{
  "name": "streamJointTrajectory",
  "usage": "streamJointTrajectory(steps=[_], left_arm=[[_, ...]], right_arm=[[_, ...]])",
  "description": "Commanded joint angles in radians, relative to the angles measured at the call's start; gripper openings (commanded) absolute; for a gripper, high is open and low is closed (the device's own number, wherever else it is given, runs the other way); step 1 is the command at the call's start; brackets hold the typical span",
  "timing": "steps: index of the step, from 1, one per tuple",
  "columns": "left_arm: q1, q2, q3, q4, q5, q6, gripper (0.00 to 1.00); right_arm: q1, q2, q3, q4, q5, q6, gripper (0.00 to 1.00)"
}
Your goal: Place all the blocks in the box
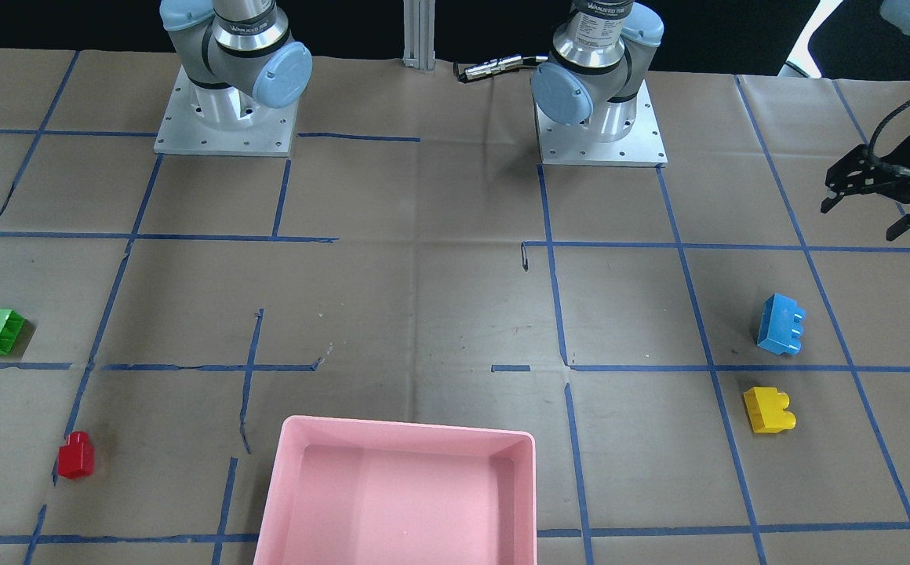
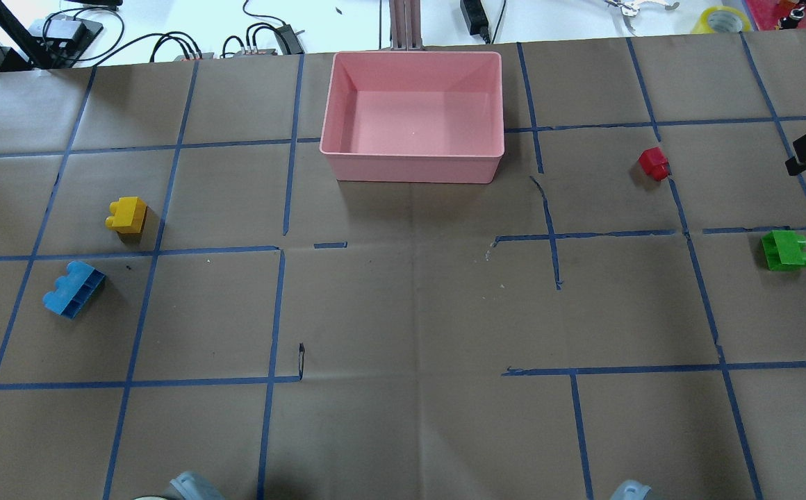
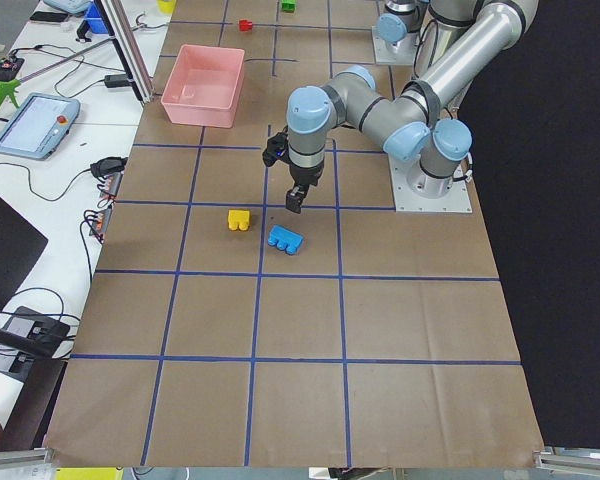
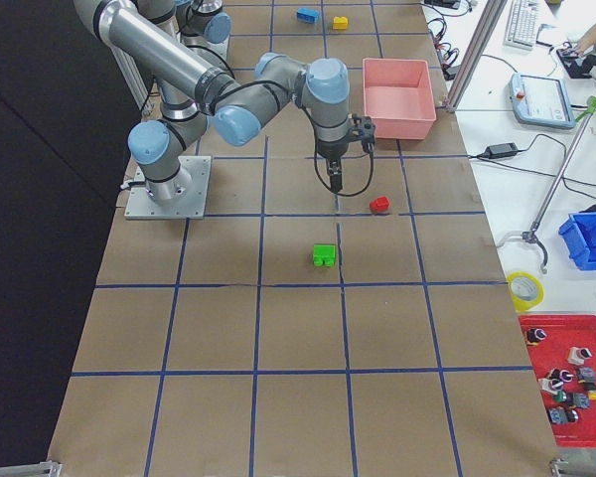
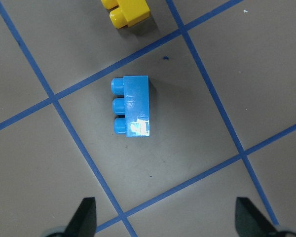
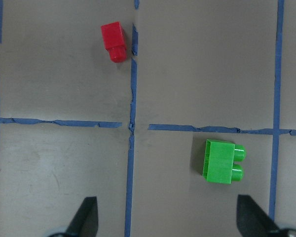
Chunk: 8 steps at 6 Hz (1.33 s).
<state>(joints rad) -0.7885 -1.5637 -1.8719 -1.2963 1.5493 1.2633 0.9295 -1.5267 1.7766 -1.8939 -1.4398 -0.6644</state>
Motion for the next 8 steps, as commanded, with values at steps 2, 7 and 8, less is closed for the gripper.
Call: streamJointTrajectory(steps=[2, 7, 8], left_arm=[[0.005, -0.03, -0.189, 0.294, -0.018, 0.004, 0.99], [-0.001, -0.258, -0.182, 0.523, -0.097, -0.111, 0.99], [-0.001, -0.312, -0.184, 0.576, -0.11, -0.108, 0.99]], right_arm=[[-0.043, 0.106, 0.105, -0.324, -0.034, -0.018, 1.0], [-0.087, 0.288, 0.115, -0.393, -0.062, -0.027, 1.0], [-0.092, 0.31, 0.124, -0.405, -0.065, -0.027, 1.0]])
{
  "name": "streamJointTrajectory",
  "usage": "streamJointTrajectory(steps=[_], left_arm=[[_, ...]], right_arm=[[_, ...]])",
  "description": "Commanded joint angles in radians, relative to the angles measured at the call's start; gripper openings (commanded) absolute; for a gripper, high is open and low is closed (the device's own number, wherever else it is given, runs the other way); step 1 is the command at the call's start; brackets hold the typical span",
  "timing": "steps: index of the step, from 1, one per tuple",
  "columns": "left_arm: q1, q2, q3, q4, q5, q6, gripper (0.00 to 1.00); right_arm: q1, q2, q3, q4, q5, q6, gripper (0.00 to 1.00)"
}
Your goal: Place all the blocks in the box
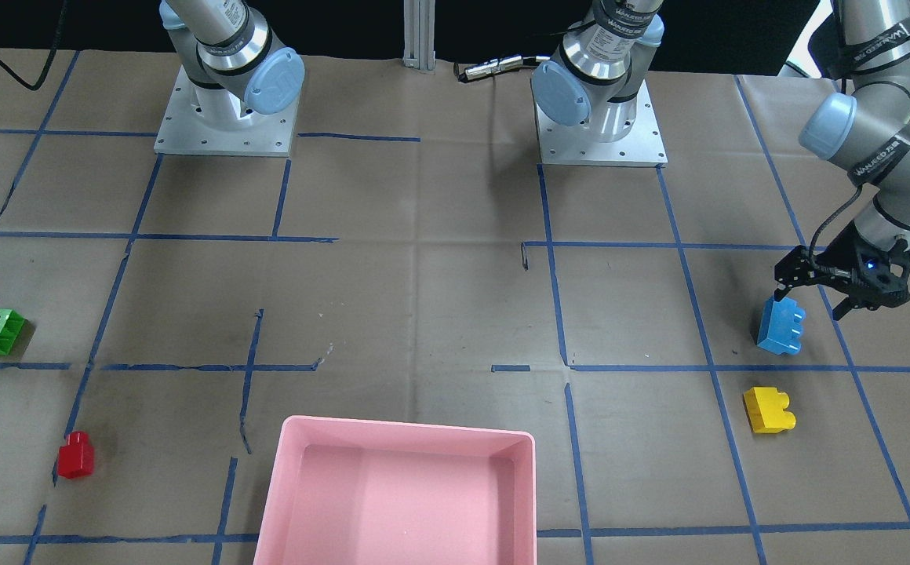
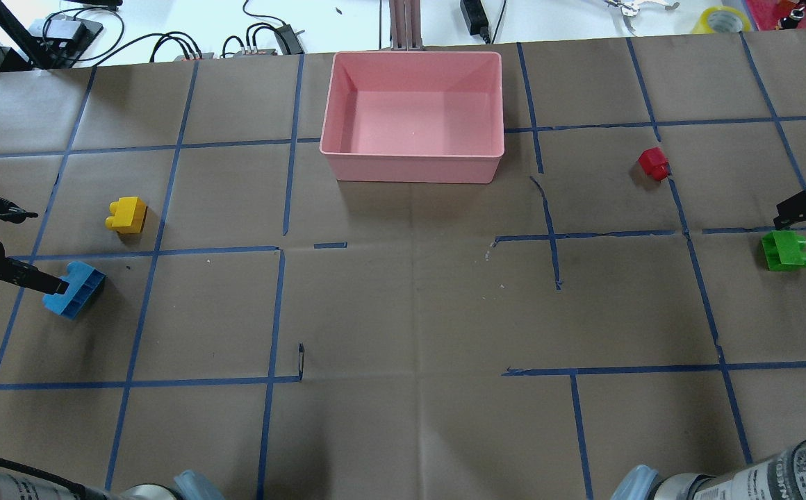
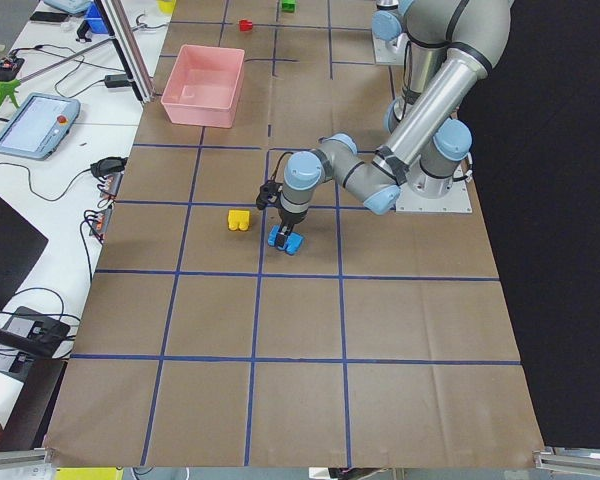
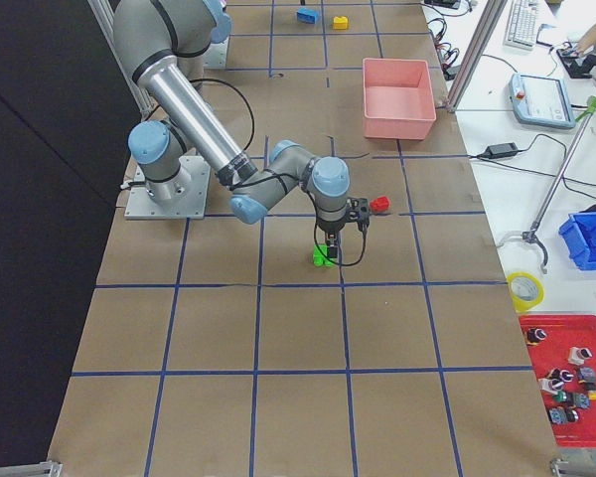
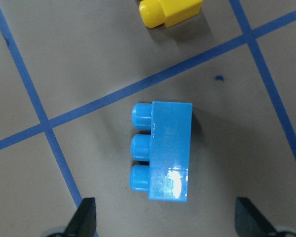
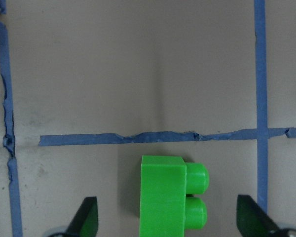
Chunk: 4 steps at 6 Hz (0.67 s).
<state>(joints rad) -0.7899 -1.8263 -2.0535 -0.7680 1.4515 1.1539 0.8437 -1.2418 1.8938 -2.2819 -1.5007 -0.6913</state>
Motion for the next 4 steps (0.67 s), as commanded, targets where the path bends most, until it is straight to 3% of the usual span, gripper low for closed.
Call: streamJointTrajectory(steps=[1, 4], left_arm=[[-0.005, -0.086, -0.002, 0.083, -0.023, 0.004, 0.99], [-0.026, -0.096, -0.001, 0.095, -0.026, 0.035, 0.99]], right_arm=[[-0.006, 0.03, 0.022, -0.039, -0.016, -0.007, 1.0], [-0.006, 0.065, 0.036, -0.085, -0.018, -0.007, 1.0]])
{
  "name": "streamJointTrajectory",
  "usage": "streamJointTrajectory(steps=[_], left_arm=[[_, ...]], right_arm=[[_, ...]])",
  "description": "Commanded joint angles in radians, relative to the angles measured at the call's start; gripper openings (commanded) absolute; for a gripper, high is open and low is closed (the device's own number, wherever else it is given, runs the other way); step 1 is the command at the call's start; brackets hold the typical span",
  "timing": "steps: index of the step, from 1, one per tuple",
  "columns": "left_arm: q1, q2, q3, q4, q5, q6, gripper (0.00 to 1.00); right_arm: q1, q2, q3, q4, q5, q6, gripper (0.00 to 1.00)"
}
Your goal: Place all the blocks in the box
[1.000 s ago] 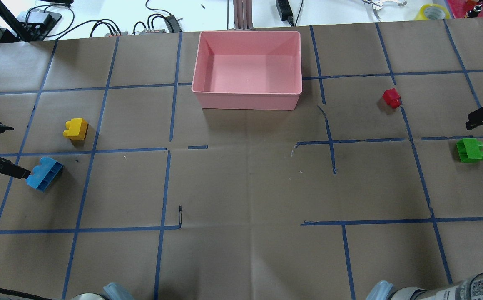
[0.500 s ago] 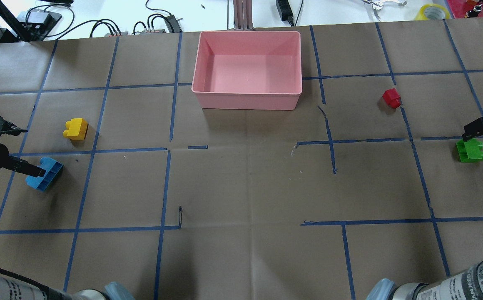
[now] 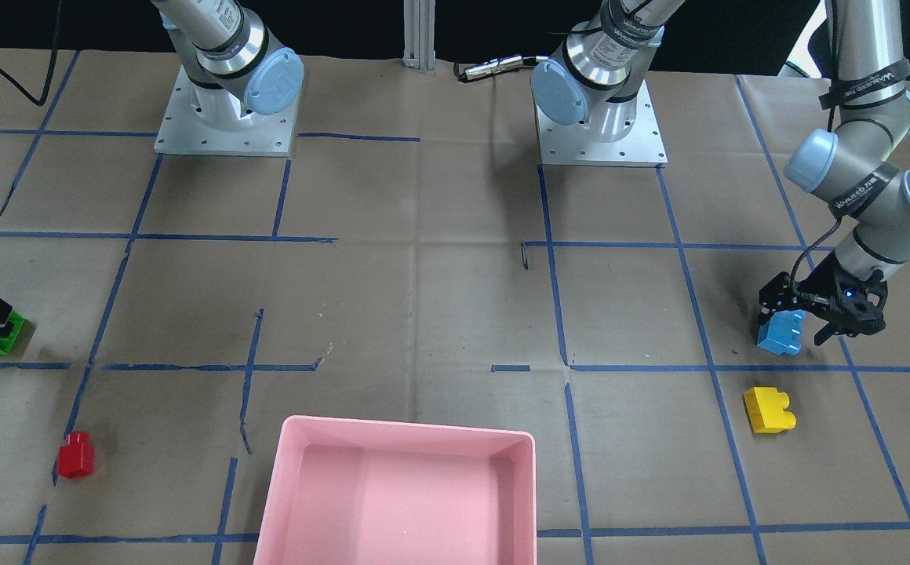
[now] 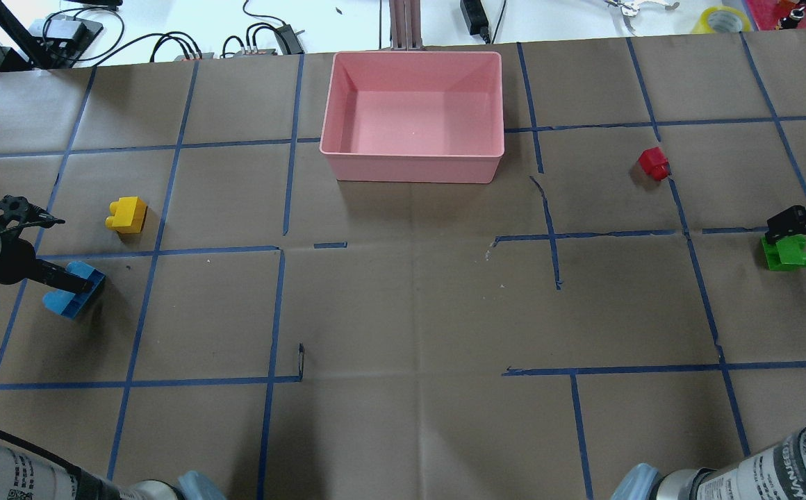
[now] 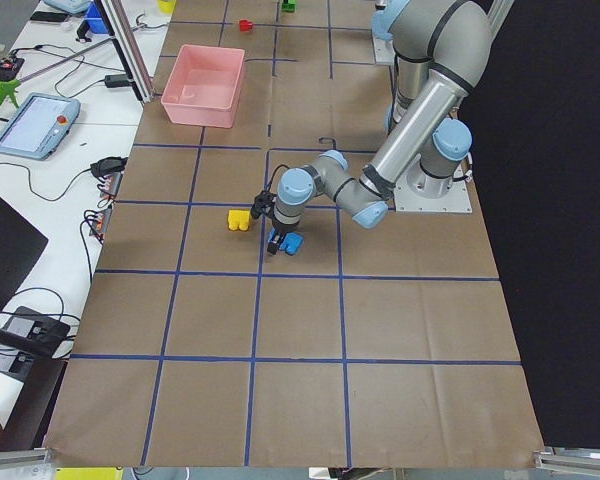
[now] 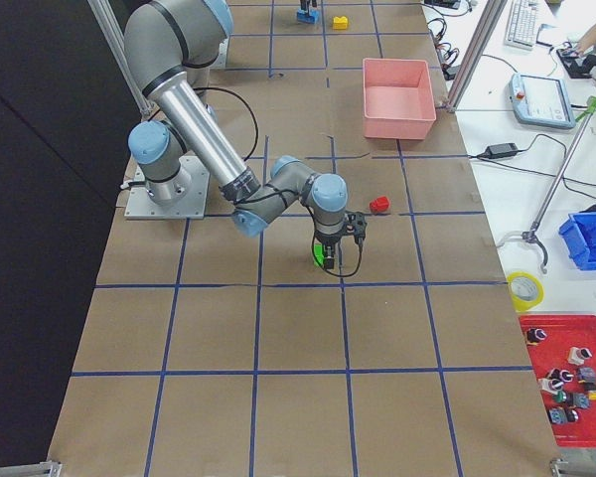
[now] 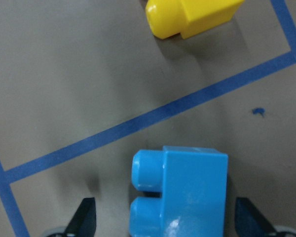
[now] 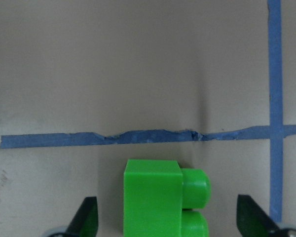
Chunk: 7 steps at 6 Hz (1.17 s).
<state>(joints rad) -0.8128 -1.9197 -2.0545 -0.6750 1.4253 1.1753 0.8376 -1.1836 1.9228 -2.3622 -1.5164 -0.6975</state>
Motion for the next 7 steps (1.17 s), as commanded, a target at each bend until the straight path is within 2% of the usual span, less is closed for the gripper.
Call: streamJointTrajectory(steps=[1, 3, 4, 5, 6, 7], left_arm=[[-0.003, -0.002, 0.0, 0.002, 0.0, 0.015, 0.99], [-0.003, -0.004, -0.006, -0.003, 0.001, 0.027, 0.96], [-0.003, -0.004, -0.006, -0.003, 0.0, 0.027, 0.91], [-0.003, -0.005, -0.004, -0.003, 0.0, 0.029, 0.84], [-0.003, -0.005, -0.003, -0.005, 0.0, 0.032, 0.74], [-0.003, -0.005, 0.002, -0.008, 0.003, 0.053, 0.62]], right_arm=[[-0.003, 0.007, 0.022, -0.005, -0.004, -0.005, 1.0], [-0.009, 0.005, 0.022, -0.015, -0.017, -0.005, 1.0], [-0.009, 0.007, 0.022, -0.015, -0.036, -0.007, 1.0], [-0.009, 0.007, 0.022, -0.015, -0.041, -0.005, 0.98], [-0.009, 0.007, 0.024, -0.015, -0.041, -0.005, 0.93], [-0.009, 0.007, 0.033, -0.015, -0.042, -0.005, 0.93]])
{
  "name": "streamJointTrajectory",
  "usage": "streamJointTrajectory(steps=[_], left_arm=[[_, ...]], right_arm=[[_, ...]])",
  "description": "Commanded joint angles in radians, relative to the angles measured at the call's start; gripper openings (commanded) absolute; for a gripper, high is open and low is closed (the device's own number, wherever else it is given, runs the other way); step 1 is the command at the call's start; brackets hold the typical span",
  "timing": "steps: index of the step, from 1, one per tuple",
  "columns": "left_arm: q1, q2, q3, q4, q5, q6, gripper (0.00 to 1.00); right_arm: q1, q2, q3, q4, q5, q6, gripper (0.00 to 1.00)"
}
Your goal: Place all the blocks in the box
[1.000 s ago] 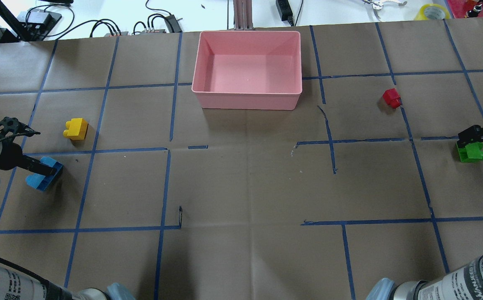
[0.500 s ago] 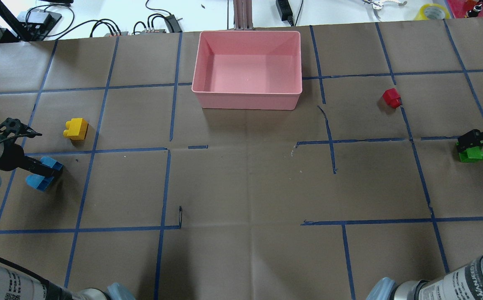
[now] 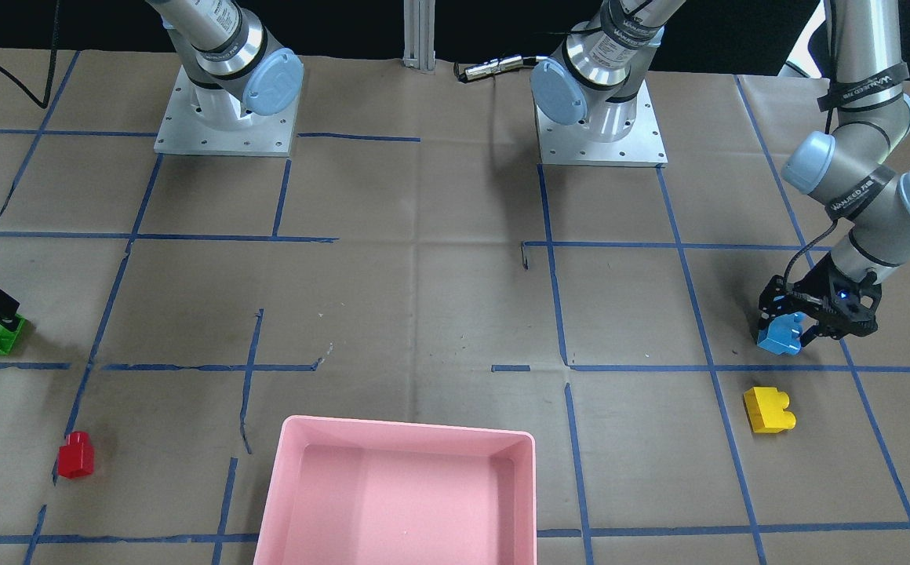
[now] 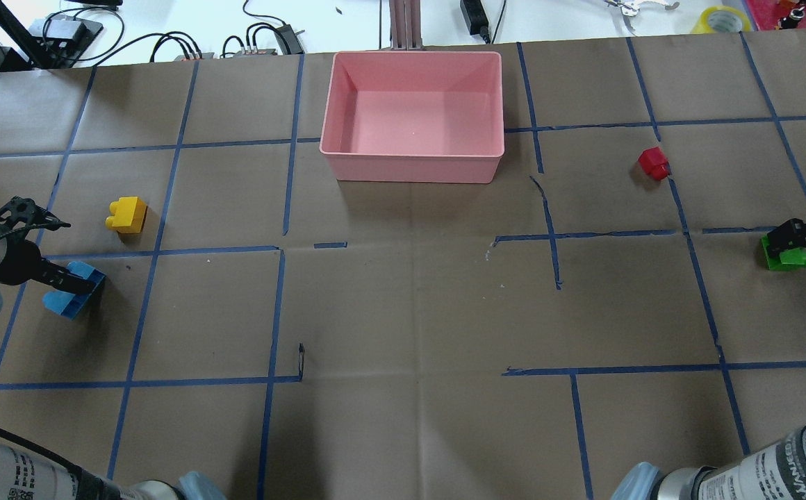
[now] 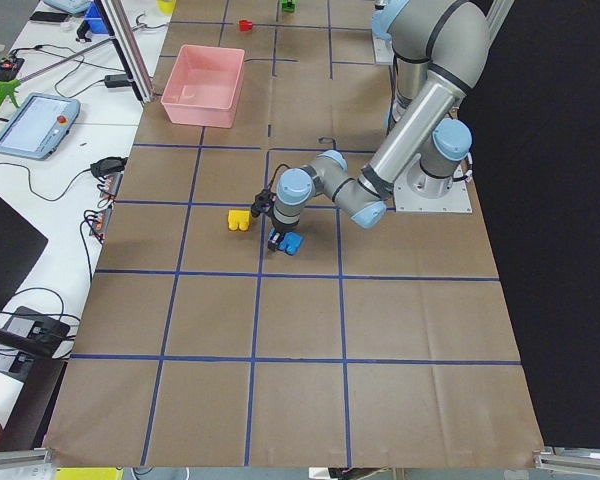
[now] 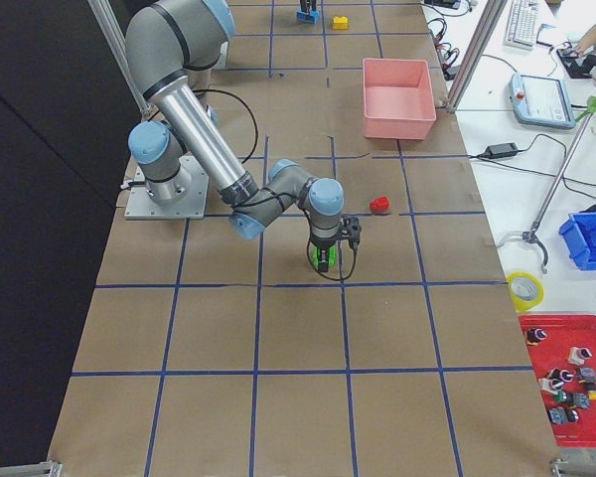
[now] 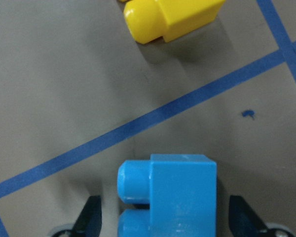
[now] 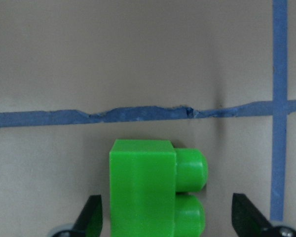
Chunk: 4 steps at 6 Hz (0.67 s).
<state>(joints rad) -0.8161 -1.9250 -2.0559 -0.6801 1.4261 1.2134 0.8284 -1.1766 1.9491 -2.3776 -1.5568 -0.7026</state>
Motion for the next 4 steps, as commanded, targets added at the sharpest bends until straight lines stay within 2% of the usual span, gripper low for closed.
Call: streamJointTrajectory(steps=[1, 2, 3, 4], left_arm=[[0.0, -0.002, 0.008, -0.004, 0.01, 0.018, 0.44], [0.0, 0.0, 0.02, -0.01, 0.011, 0.017, 0.32], [-0.002, 0.012, 0.06, -0.059, 0.011, 0.003, 0.26], [-0.032, 0.036, 0.176, -0.208, 0.011, -0.029, 0.24]], right_arm=[[0.0, -0.001, 0.011, 0.0, -0.002, 0.0, 0.93], [0.0, -0.001, 0.011, 0.0, -0.002, 0.0, 0.86], [0.0, -0.001, 0.007, 0.0, 0.001, 0.0, 0.85], [0.0, 0.002, 0.002, 0.0, 0.001, 0.002, 0.85]])
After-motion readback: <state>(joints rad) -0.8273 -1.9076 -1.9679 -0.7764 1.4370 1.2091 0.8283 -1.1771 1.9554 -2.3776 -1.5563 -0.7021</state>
